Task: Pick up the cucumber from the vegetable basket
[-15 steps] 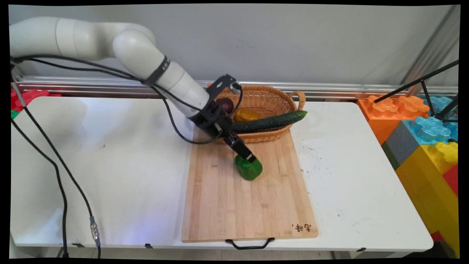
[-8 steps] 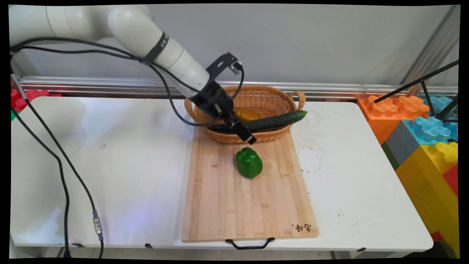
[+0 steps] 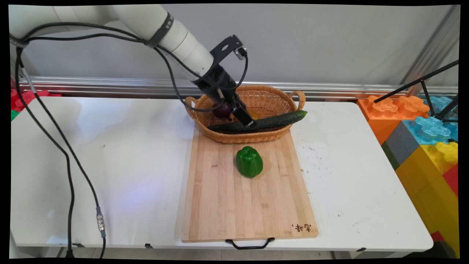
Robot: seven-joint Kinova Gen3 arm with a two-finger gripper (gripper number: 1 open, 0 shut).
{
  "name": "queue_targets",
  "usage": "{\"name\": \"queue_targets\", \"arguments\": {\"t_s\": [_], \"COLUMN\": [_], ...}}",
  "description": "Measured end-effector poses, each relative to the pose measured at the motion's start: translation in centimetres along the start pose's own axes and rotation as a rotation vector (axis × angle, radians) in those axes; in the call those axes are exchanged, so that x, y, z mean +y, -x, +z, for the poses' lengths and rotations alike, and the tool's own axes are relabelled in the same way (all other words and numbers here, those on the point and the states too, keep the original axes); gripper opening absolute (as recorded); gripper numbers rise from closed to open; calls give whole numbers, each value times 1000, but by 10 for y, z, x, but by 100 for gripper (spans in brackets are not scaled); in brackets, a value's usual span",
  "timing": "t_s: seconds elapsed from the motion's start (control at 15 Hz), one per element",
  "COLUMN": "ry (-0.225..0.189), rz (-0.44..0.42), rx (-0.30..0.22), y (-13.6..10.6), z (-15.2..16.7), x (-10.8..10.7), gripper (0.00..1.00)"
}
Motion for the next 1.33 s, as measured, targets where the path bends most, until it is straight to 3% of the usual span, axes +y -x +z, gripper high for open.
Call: {"name": "queue_targets", "arguments": {"t_s": [0.2,0.67,1.0,1.33], "ry": [-54,-107,-85,-37], "rz": [49,163,265,363], "rx": [8,-2,-58,-131], "y": [-11,-30,-38,-46], "z": [2,20,39,60], "x": [-11,-31,-39,-48], "gripper": [100,100,100,100]}}
